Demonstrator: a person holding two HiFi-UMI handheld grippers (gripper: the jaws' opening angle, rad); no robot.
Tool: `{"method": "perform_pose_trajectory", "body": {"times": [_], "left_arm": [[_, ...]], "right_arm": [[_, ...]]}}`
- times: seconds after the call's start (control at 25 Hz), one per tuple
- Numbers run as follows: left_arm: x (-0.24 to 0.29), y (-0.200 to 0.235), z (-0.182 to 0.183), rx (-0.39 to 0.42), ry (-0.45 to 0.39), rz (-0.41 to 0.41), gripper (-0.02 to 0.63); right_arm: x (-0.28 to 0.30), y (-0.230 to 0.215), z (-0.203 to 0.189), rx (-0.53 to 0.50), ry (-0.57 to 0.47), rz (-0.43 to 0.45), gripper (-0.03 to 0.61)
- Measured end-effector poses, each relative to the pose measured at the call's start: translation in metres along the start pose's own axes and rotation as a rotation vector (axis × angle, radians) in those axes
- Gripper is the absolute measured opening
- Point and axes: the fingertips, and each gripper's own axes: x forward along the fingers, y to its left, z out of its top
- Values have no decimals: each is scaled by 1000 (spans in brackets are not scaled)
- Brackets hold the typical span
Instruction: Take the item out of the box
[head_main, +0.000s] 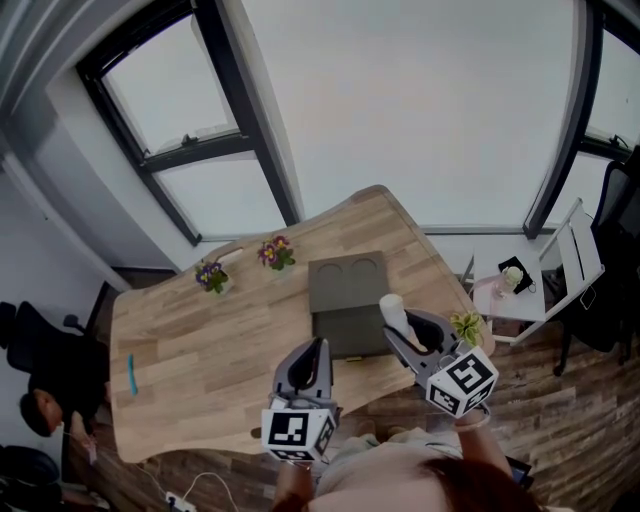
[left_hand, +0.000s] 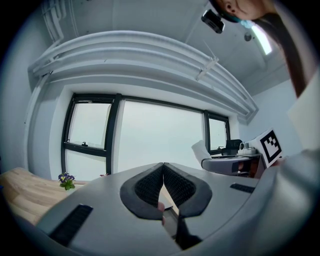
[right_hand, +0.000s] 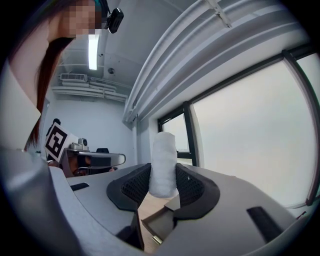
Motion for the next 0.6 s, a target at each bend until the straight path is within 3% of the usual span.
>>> {"method": "perform_pose_trajectory", "body": {"times": [0.6], "left_arm": [[-8,-45,2,6,2,35,2]], "right_arm": [[-39,-6,6,-32,5,47,138]]}}
